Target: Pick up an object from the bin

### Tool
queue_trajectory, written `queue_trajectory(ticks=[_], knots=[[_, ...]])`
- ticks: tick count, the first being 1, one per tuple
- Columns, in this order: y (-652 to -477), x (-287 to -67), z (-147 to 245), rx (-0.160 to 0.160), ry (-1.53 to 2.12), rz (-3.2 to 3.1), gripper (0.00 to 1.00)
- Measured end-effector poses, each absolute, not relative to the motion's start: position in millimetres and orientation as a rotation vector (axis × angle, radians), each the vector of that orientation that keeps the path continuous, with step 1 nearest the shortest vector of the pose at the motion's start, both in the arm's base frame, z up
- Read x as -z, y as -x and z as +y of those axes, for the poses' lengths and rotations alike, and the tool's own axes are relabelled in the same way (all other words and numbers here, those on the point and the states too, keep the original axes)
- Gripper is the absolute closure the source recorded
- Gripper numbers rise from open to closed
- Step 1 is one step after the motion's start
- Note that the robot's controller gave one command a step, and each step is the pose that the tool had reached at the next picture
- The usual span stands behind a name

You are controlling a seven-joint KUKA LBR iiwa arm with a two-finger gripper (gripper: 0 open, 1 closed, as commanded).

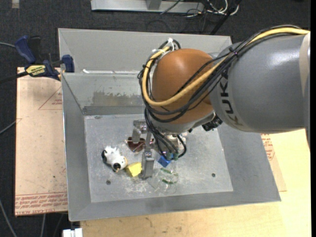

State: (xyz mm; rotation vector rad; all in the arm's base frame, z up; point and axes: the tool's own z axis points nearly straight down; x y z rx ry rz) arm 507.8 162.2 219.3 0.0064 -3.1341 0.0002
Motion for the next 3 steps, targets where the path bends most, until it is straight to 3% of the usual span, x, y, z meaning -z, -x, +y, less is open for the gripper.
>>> queue_trajectory(ticks=[1, 3], knots=[[-509.6, -224, 161, 0.002, 0.0, -3.142, 0.0], [-512.8, -68, 127, 0.002, -0.013, -3.14, 0.0]])
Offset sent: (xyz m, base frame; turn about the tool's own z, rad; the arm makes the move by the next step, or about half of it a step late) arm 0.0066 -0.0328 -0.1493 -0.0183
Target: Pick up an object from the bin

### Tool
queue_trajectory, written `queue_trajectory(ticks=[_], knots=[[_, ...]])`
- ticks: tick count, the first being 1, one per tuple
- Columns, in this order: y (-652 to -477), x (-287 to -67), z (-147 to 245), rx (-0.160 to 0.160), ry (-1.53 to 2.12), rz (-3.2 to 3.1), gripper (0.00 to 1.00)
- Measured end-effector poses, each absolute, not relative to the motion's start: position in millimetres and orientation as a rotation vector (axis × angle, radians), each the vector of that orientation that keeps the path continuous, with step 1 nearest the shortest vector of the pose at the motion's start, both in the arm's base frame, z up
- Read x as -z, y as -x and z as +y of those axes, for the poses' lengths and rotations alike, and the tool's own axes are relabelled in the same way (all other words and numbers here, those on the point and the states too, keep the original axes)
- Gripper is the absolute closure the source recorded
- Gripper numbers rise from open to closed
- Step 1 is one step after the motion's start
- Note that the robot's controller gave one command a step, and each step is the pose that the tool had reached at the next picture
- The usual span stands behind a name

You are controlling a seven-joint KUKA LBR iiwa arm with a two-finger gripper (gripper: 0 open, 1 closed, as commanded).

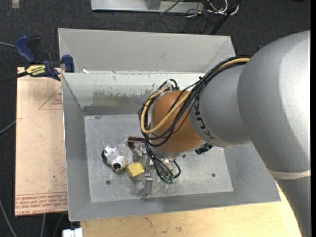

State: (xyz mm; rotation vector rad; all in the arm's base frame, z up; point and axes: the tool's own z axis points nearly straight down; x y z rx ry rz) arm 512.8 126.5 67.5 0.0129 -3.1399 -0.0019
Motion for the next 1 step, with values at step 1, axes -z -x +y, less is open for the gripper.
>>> queue_trajectory(ticks=[1], knots=[[-510.7, -69.5, 132.8, 0.002, 0.021, -3.141, 0.0]])
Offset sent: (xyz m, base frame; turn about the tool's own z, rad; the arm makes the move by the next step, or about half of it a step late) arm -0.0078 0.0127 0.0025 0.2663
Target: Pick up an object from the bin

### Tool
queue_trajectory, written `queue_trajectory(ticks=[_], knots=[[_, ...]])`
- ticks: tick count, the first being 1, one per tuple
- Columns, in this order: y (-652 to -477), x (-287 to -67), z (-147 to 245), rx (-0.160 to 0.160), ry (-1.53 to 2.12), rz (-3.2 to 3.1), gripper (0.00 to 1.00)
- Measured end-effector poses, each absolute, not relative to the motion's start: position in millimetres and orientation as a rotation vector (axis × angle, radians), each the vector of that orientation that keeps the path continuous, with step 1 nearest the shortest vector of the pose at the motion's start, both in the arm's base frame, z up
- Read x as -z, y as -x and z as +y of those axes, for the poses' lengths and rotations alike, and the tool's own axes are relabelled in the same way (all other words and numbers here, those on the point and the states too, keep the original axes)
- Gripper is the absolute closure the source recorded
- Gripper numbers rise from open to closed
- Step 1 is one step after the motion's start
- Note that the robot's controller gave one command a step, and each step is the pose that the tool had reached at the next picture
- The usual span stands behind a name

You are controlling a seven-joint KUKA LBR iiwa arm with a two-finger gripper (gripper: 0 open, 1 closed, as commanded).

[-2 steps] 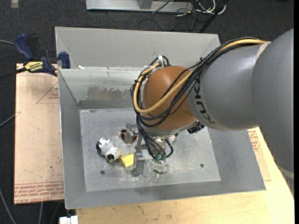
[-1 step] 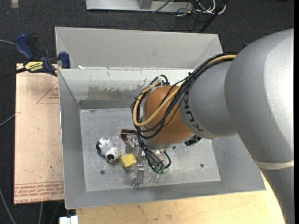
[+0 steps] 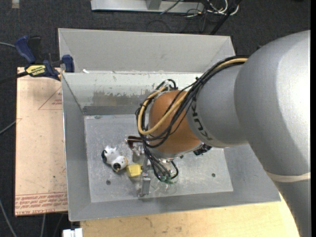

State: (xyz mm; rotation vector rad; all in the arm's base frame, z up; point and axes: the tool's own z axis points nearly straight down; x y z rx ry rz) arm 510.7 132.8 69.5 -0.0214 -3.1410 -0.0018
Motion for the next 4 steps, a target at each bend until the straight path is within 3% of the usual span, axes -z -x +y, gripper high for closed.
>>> queue_trajectory(ticks=[1, 2, 4], knots=[[-506.0, -69.4, 138.5, 0.001, 0.389, -3.116, 0.0], [-509.3, -70.4, 143.1, 0.001, -0.005, -3.143, 1.0], [-508.0, -74.2, 142.8, 0.0, -0.005, -3.139, 1.0]])
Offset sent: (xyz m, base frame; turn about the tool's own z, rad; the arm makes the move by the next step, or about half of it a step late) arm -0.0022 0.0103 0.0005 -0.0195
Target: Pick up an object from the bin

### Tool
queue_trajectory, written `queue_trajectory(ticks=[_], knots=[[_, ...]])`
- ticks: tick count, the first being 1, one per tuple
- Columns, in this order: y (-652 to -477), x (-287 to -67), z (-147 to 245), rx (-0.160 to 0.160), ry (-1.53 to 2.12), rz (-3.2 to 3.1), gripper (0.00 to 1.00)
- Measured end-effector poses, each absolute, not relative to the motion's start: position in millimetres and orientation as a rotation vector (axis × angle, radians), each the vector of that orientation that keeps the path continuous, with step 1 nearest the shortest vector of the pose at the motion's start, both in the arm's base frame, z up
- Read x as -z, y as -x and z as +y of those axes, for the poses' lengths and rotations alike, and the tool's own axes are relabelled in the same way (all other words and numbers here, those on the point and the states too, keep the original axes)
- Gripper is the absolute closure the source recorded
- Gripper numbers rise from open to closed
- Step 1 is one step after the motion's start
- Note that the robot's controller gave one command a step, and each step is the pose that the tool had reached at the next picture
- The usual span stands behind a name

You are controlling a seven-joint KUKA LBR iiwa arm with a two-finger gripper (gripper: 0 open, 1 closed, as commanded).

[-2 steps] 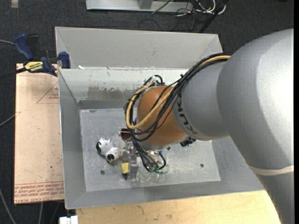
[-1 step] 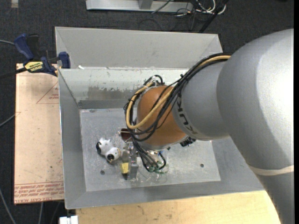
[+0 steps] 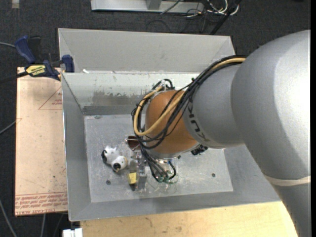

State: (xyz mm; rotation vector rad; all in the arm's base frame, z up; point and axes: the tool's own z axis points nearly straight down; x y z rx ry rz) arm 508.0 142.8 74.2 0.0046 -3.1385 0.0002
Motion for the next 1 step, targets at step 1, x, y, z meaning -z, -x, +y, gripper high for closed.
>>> queue_trajectory(ticks=[1], knots=[[-507.1, -90.6, 142.7, -0.001, -0.004, -3.136, 1.0]])
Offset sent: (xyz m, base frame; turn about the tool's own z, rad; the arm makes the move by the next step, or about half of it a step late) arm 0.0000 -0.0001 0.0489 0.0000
